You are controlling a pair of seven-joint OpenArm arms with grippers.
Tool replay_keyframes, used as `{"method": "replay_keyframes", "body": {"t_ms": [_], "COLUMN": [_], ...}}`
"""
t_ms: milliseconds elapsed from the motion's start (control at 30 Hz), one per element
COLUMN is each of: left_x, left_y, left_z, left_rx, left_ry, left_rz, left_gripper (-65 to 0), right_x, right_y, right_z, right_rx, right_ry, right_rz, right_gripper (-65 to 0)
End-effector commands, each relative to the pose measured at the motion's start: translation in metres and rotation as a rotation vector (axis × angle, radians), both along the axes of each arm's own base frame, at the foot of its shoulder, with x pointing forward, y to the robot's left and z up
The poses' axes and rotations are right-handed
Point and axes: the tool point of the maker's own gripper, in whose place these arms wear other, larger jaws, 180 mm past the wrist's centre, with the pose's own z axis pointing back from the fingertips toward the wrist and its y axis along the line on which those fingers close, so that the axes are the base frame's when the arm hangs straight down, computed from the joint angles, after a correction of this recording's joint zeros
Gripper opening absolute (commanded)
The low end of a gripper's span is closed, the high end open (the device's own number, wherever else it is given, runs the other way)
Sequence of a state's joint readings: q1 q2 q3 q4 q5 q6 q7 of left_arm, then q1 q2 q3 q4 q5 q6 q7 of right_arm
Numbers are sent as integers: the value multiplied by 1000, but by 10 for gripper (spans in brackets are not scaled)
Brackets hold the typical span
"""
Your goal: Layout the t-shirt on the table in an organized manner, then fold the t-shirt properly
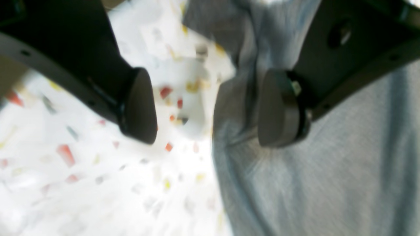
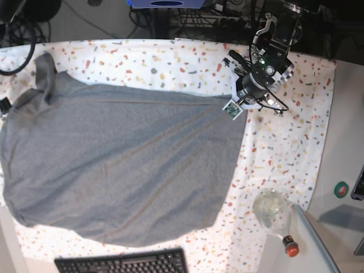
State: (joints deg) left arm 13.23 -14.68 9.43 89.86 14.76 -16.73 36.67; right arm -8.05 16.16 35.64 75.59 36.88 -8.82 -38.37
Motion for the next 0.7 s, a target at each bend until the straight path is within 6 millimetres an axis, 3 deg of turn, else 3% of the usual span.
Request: {"method": "replay_keyframes", "body": {"t_ms": [0,67,133,200,300,467,667], "left_x": [9,9,10,11,13,20,17], "left_y": [1,0,1,2,13,36,37], "left_z": [8,8,9,10,13,19,18], "left_rx": [-3,-5,-2,-1,8,21,25], "left_ry": [-33,-35,-38,-41,-49,-70,-67], "left_rz": [-1,0,-1,-2,28,97,94], "left_gripper": [-650,-650,-650,-650,-650,-650,-650], "right_x": [8,11,9,-3,-8,-4,4], "right_y": [0,9,13,15,15,32,50], "right_z": [1,-4,-7,-15,-13,-5,-10], "right_rx": [0,9,13,14,2,7,51], "right_ry": [-11,-3,11,42,45,2,-6], "right_rz": [35,89,92,93,99,108,114], "right_gripper": [-204,-213,-281,-401,-650,-650,-650]}}
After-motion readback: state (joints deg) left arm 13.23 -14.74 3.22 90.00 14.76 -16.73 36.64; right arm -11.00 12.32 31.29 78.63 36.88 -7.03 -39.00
